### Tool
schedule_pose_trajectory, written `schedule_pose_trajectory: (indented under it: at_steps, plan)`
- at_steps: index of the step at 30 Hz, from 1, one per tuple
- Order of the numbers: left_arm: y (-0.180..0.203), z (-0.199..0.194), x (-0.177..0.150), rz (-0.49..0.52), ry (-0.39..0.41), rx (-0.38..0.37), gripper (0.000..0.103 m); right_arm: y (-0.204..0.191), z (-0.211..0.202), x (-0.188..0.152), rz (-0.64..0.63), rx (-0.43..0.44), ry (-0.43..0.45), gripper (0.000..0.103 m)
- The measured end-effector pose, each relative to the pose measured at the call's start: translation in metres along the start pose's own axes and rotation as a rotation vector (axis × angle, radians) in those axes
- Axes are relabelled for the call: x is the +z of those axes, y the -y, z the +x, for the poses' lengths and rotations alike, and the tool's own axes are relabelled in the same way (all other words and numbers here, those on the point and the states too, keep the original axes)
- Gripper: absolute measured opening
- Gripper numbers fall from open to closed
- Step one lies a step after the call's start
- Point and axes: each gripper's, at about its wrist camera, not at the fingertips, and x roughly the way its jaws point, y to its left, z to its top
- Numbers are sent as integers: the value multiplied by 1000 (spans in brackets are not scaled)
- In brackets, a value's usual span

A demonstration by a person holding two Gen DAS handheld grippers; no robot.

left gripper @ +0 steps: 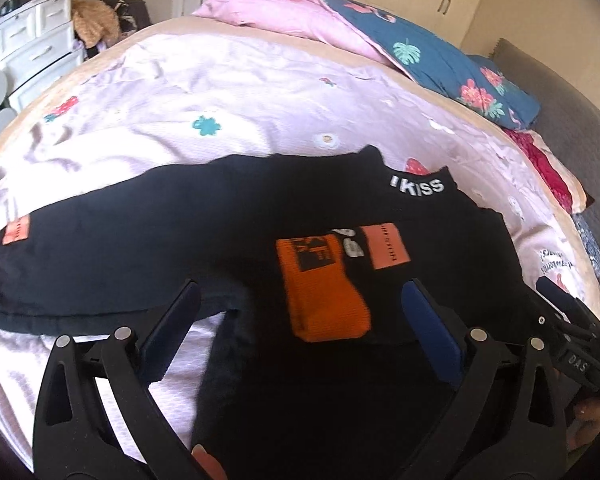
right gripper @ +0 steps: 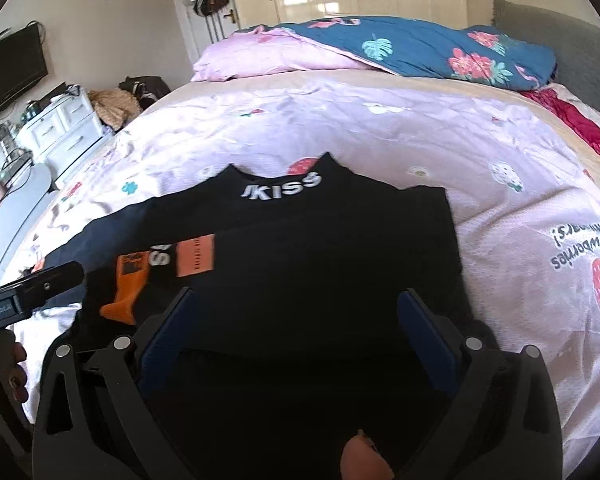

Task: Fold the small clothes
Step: 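Lay the sleeve across the shirt body and open the left tool, then grasp the other sleeve's orange-tagged cuff with the left tool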

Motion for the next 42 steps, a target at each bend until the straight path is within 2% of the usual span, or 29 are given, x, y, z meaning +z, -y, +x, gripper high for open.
schedule_pose_trajectory:
  at_steps: [9, 12, 20, 33, 42]
  plan:
    - [-53, -17, -2, -114, 42, 127, 94, -50, 2, 5, -70, 53, -4, 99]
    - [-69, -25, -1, -146, 61, 148, 94, -66, 1, 7, -100, 70, 0, 99]
    - [-111, -47, -1, -255, 123, 294, 94, -112, 2, 15, -181, 112, 3, 99]
    - [-192, -52, -16, -514, 110, 456, 94, -171, 15, 13, -239, 186, -35, 99]
    - [-236, -39, -30, -649, 55, 471, 94, -196, 19, 4, -279, 217, -55, 99]
